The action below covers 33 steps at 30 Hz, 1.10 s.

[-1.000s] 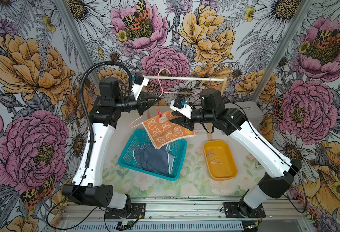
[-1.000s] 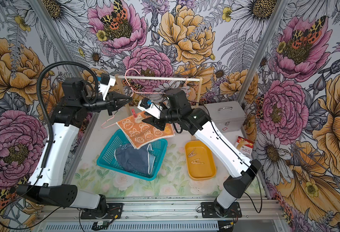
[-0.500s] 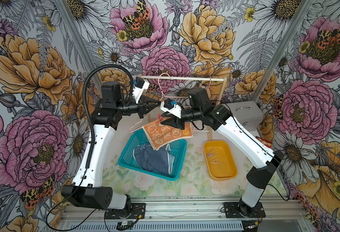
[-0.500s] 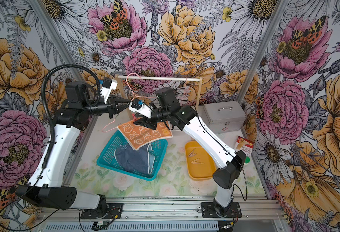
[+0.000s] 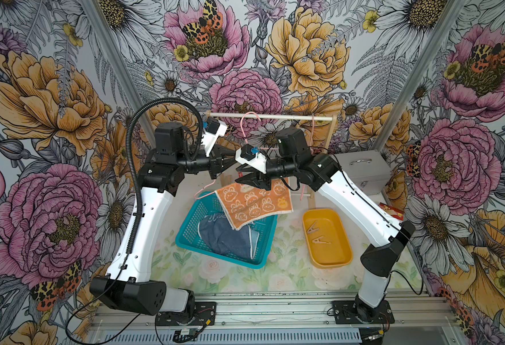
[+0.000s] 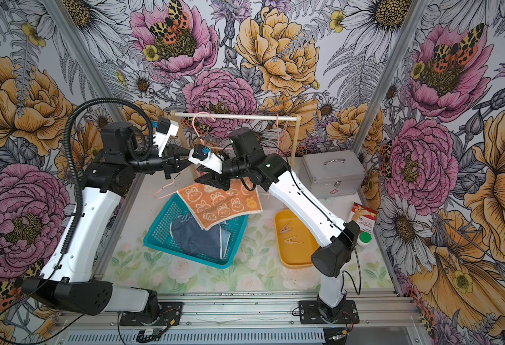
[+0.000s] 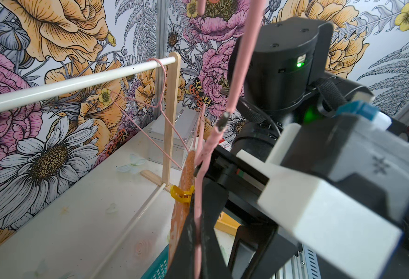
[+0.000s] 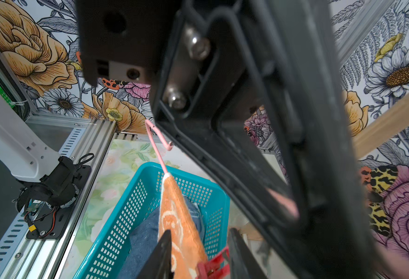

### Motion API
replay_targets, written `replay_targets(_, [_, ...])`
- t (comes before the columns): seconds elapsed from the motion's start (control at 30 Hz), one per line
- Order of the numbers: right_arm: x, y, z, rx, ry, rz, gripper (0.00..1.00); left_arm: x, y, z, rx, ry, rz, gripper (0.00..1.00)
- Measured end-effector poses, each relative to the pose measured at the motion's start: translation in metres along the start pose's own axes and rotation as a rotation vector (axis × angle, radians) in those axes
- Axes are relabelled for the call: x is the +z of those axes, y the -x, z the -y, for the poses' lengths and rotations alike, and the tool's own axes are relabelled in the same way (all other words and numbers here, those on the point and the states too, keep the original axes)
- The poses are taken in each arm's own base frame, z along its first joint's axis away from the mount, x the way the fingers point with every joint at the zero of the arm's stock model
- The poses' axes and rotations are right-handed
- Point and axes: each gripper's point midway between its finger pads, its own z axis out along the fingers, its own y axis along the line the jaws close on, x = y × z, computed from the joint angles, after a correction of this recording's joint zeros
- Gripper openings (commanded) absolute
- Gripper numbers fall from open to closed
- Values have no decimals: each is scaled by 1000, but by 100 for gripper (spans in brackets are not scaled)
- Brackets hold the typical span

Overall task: Remove the clothespins securing towels to the hanger
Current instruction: Remove the clothespin from the hanger.

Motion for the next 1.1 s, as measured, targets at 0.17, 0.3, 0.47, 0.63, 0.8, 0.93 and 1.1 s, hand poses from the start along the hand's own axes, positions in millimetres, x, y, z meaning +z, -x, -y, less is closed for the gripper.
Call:
replay_targets(0.17, [2,-2,1,4,2,-5,41,1,-1,1,-1,-5,-2,0])
replay_targets(0.3, [5,-3,4,4,-6,-8,44,2,-1,2,-1,-9,-3,0])
replay_targets(0.47, [11,-6,11,10,-17,-16,48,3,-1,4,1,-16,-4,0])
replay_targets(0.63, [14,-9,16,19,-38,-28,49,4,-1,6,2,-24,-4,0])
replay_targets(0.8, [13,-9,20,28,-60,-36,49,4,-1,7,2,-26,-4,0])
replay_targets(0.93, [12,-9,22,30,-73,-41,49,4,-1,7,2,-26,-4,0])
replay_targets(1.1, [13,-9,21,38,-67,-38,49,4,-1,6,1,-26,-4,0])
